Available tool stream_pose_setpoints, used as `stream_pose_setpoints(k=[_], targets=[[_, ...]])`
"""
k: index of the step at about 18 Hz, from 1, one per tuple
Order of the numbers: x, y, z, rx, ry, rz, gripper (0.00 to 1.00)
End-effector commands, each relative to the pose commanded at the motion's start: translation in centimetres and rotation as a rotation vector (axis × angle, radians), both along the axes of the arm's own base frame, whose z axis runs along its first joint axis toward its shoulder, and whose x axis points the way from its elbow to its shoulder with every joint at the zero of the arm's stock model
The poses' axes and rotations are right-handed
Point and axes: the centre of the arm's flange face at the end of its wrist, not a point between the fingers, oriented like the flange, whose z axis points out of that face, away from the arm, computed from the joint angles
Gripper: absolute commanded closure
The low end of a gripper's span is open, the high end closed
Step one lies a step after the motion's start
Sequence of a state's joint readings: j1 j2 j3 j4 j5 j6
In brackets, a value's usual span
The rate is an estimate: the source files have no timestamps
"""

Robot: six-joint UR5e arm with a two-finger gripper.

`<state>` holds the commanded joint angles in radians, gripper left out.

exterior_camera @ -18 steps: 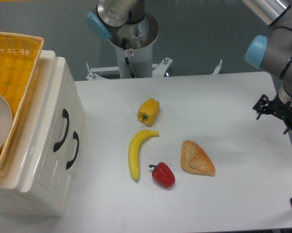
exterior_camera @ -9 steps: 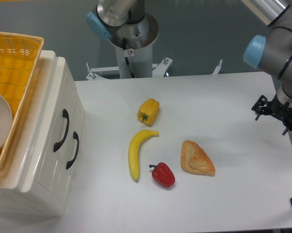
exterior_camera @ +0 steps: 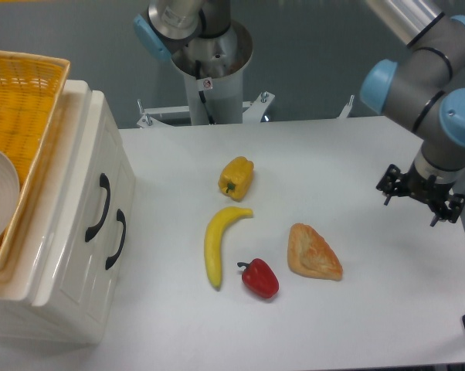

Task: Slide the top white drawer open
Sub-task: 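Move the gripper across the table toward the white drawer's black handle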

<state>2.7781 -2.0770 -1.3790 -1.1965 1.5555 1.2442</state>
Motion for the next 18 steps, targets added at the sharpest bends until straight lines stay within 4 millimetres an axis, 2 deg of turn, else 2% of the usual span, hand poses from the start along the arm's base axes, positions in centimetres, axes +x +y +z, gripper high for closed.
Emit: stream_pose_setpoints(k=[2,5,7,11,16,18], targets=[[0.9,1.2,-0.1,0.003,-0.006,0.007,0.00],[2.1,1.6,0.7,0.008,-0.038,0.045,0.00],[4.3,2.1,0.8,0.027,-0.051,0.082,0.00],[8.5,3.8,2.7,0.064,-0.063,0.148,0.00],[13.5,8.3,4.0,0.104,-0.107,0.279,0.00],[15.3,9.3,5.6,0.150,-0.142,0.294,0.00]])
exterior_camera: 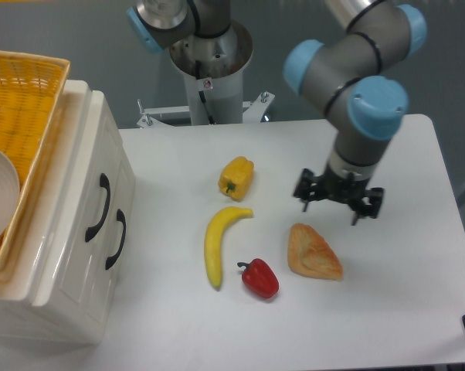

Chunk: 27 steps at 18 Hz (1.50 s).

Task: Slide the top white drawer open
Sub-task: 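Move the gripper across the table toward the white drawer's black handle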

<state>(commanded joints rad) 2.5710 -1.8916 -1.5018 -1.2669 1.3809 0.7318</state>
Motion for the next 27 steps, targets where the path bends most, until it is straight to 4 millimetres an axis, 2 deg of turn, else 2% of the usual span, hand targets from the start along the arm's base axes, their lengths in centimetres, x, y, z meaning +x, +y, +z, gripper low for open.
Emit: stream_pose_setpoints(k=[3,7,12,16,19,27], targets=[[2.4,0.4,1.8,0.024,-0.065,0.014,0.00],[6.3,2.8,1.6,-0.021,-0.128,0.037,0.00],[10.2,5.6,1.7,-0.030,-0.171,0.069,0.00],[11.8,7.1,1.4,0.015,-0.245,0.090,0.00],[12.6,7.5,1.4,0.037,-0.280,0.092,0.00],[17.9,10.0,1.8,0.022,-0.298,0.059,0.00]])
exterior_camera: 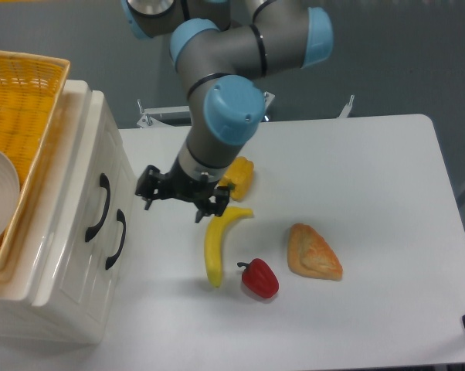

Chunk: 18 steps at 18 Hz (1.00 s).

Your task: Slide the top white drawer open

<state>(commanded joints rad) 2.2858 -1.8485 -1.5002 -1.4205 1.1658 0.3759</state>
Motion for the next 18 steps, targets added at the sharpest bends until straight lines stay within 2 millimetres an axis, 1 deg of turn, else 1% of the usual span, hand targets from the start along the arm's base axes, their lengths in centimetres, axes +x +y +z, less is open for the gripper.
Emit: stream_pose_setpoints(k=[4,7,18], targets=[[2.4,1.1,0.0,-0.008,-0.008,-0.009,0.00],[3.3,1.5,0.1,-0.009,-0.012,-0.011,0.00],[3.2,1.7,-0.4,-0.013,-0.015,-0.012,0.00]])
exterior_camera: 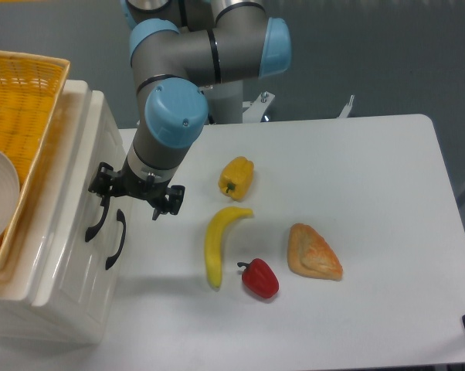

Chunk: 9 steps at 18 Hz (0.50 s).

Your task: Slide the top white drawer open

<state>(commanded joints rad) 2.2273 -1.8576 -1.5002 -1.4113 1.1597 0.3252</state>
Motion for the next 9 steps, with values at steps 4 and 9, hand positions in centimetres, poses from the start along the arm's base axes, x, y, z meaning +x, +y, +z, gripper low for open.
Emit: stream_pose_setpoints(k=[4,9], targets=[[0.04,0.08,-0.19,-0.003,-0.001,-0.002,0.00],[0.68,0.44,-0.63,-0.011,-0.006,-0.011,0.00]])
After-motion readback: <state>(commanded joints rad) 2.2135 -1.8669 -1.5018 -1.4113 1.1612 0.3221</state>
